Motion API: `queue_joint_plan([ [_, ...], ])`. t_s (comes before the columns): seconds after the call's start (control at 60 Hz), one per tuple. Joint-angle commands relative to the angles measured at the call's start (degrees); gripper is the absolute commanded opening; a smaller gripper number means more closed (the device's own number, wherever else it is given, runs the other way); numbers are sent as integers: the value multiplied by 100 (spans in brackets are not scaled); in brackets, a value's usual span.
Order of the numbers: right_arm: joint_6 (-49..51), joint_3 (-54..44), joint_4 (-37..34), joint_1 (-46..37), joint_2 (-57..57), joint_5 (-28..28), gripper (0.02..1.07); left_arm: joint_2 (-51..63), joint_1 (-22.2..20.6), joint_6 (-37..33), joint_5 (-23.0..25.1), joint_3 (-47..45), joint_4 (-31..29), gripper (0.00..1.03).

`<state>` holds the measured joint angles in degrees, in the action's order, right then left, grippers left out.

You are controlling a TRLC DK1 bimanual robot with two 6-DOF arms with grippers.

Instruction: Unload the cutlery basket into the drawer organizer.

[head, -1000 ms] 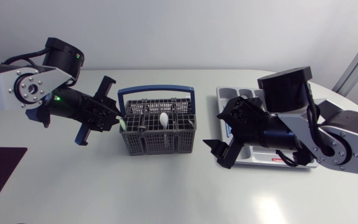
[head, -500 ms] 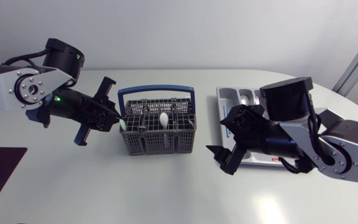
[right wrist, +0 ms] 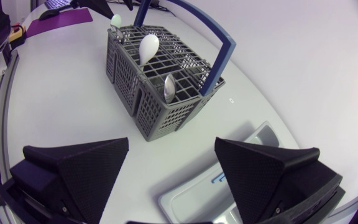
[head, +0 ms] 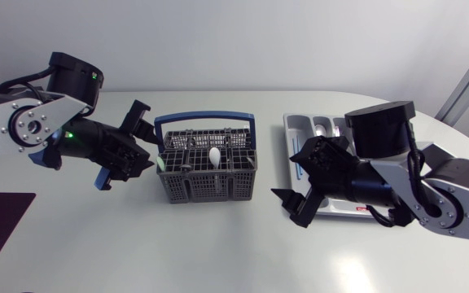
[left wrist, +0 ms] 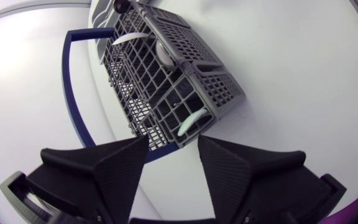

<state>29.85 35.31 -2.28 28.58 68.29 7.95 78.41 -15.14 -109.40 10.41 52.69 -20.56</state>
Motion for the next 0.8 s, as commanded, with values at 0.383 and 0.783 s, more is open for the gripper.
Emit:
queue_joint_plan([
  [0.383, -102, -200, 202, -89, 211, 67, 102, -142, -367, -459, 75, -224, 78, 25],
  [0.783, -75, -261, 378, -274, 281, 164, 102, 69, -165, -705, -119, 286, -572, 20],
])
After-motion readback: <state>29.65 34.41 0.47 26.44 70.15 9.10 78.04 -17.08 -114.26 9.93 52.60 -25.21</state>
